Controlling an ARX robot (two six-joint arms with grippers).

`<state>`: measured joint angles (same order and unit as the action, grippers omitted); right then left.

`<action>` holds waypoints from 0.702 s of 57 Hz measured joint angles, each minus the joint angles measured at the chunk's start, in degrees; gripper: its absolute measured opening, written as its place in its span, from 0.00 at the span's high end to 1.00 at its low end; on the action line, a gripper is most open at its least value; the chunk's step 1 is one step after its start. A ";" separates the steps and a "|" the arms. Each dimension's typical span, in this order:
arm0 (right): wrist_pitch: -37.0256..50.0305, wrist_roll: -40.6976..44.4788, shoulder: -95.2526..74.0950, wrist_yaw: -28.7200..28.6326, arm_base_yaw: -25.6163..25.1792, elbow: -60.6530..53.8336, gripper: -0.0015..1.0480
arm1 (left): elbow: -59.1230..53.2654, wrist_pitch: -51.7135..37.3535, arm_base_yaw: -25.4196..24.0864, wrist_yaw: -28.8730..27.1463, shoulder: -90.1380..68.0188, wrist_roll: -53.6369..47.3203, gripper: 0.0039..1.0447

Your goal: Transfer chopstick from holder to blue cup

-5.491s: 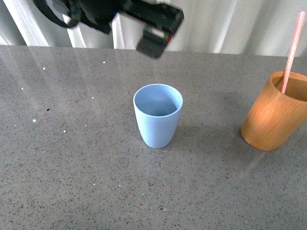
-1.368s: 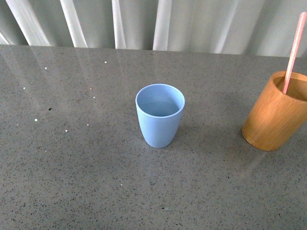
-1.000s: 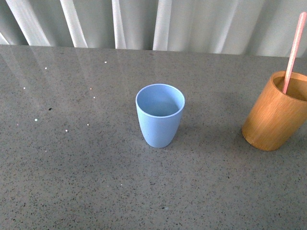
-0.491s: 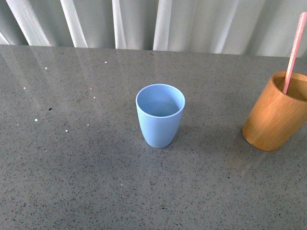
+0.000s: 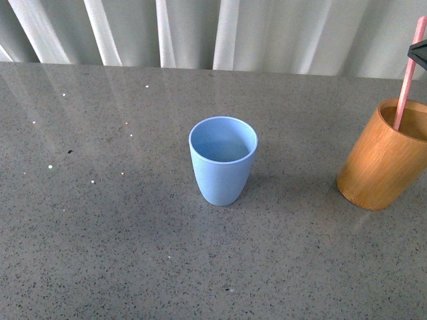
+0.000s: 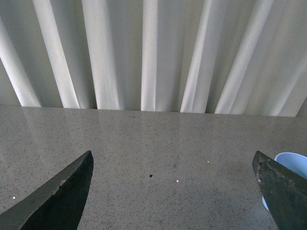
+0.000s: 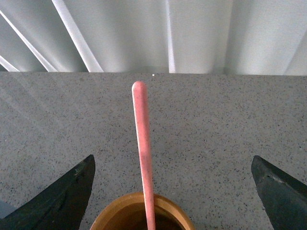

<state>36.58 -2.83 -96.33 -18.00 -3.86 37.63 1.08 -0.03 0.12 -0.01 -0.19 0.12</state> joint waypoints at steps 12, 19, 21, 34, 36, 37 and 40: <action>-0.42 0.02 -4.57 0.92 1.22 4.39 0.10 | 0.00 0.00 0.00 0.00 0.00 0.00 0.06; -0.55 0.04 -6.14 1.29 1.99 5.77 0.10 | 0.00 0.00 0.00 0.00 0.00 0.00 0.06; -0.59 0.02 -6.54 1.40 2.23 6.14 0.10 | 0.00 0.00 0.00 0.00 0.00 0.00 0.06; -0.76 0.00 -9.18 1.55 3.45 8.35 0.12 | 0.00 0.00 0.00 0.00 0.00 0.00 0.06; -0.74 0.02 -9.57 1.60 3.63 8.57 0.17 | 0.00 0.00 0.00 0.00 0.00 0.00 0.06; -0.74 0.02 -9.79 1.64 3.72 8.70 0.20 | 0.00 0.00 0.00 0.00 0.00 0.00 0.06; -0.74 0.02 -10.19 1.79 3.93 8.90 0.27 | 0.00 0.00 0.00 0.00 0.00 0.00 0.06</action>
<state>35.83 -2.81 -106.52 -16.21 0.08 46.52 1.08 -0.03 0.12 -0.01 -0.19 0.12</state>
